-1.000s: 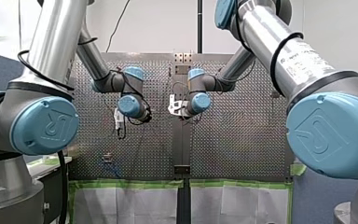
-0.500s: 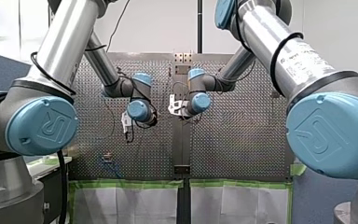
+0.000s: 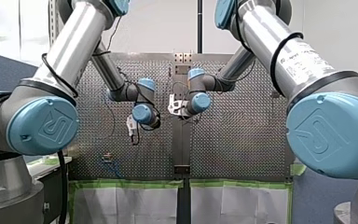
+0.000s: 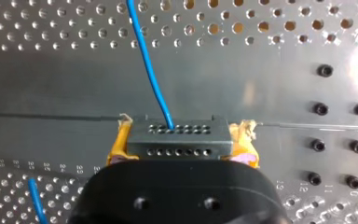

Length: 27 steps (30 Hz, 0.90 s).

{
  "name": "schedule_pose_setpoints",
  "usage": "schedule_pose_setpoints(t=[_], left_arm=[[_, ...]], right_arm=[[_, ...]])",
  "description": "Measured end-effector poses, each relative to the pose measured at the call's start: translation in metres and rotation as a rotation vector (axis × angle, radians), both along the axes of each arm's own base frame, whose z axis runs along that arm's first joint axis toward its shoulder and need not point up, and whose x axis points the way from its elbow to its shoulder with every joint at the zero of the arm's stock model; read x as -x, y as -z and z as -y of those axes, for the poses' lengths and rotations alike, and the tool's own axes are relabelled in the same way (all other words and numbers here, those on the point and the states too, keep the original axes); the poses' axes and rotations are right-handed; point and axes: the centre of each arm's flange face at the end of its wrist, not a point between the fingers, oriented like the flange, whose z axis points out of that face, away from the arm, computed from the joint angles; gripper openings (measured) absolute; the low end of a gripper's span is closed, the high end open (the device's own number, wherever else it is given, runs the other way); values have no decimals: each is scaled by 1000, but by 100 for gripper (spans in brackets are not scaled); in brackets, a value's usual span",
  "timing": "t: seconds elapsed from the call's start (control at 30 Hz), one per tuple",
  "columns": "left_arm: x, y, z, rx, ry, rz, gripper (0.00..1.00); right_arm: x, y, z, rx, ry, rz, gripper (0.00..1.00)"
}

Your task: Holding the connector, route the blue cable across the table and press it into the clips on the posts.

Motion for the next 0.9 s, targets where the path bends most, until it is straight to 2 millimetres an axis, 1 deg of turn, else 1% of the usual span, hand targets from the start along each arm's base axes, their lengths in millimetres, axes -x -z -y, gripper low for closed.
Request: schedule_pose_setpoints(t=[0.1,0.23,0.37,0.5,0.53,0.7,0.73,0.77,0.8,0.83,0.9], left_arm=[[-7,5,3,1,-3,-4,100],[-23,10,6,15,-21,13,100],[-36,2,9,25,-27,41,100],[-43,-6,13,29,-36,64,100],[-44,-8,14,27,-41,67,89],[-44,-9,15,19,-56,70,89],[-43,-9,15,18,-57,70,32],[-43,-8,15,17,-58,69,15],[-43,-8,15,17,-60,67,15],[-42,-8,15,15,-64,64,0],[-41,-7,14,11,-69,54,0]], right_arm=[[0,0,0,-1,-4,0,0],[0,0,-1,-2,-5,-1,0],[0,0,0,-2,-5,0,0],[0,0,-1,-3,-5,-1,0],[0,0,-1,-3,-5,-1,0],[1,0,0,-3,-4,-1,0],[1,0,1,-3,-3,-1,0],[1,0,1,-3,-3,-1,0],[2,0,2,-3,-2,-1,0],[2,0,2,-3,-1,-1,0],[3,0,3,-3,1,-1,0]])
